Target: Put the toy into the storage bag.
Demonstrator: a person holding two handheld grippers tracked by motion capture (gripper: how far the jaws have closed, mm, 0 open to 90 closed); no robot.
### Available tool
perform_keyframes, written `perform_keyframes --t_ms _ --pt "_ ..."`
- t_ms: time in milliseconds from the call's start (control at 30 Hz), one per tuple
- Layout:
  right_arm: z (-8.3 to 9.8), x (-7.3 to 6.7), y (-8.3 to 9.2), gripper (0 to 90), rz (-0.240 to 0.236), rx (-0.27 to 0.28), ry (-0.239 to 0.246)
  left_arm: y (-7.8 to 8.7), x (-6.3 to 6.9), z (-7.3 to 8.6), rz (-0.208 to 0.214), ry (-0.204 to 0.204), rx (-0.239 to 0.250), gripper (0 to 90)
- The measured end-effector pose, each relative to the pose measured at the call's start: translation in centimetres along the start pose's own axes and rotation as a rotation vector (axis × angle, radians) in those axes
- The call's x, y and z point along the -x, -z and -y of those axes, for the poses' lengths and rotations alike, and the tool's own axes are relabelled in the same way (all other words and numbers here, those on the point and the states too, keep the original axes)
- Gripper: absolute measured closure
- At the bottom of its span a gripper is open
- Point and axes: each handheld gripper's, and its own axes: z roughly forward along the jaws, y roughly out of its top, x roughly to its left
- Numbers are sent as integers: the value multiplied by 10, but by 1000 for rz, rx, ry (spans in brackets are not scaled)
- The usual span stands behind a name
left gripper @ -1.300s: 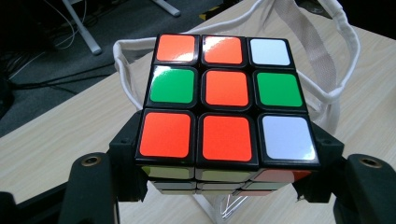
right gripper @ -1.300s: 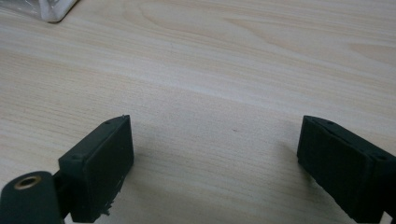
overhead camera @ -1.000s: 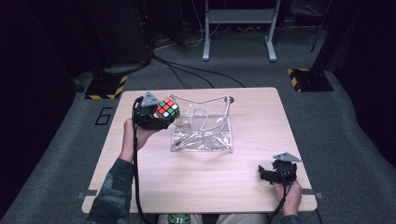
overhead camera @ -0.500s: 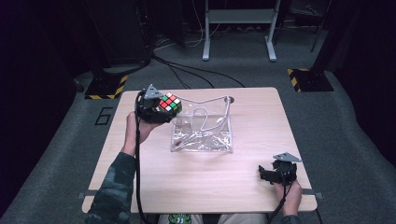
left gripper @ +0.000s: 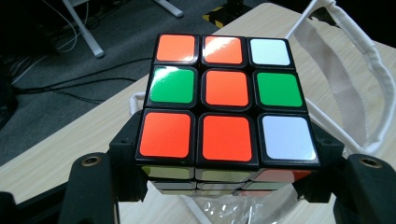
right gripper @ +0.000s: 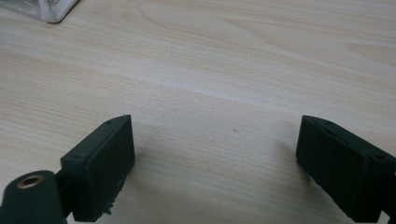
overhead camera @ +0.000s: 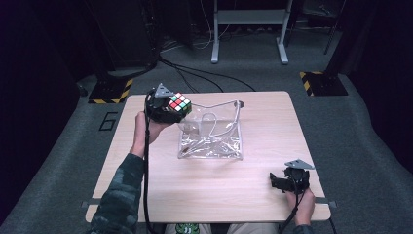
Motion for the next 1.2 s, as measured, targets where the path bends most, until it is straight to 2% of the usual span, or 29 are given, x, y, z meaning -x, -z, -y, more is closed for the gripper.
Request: perform_keyframes --t_ms 133,467,700,1000,1200 --pt "0 0 0 106 0 0 0 -8 -2 -2 5 -7 -23 337" --pt "0 0 0 107 0 0 0 -25 -5 -2 16 14 -58 337" --pt "0 0 0 107 0 0 0 -34 -6 -1 20 32 -66 337" --pt "0 0 0 108 0 1 0 -46 -5 4 37 39 -102 336" --pt "0 0 0 108 0 1 0 -50 -5 4 36 51 -102 337"
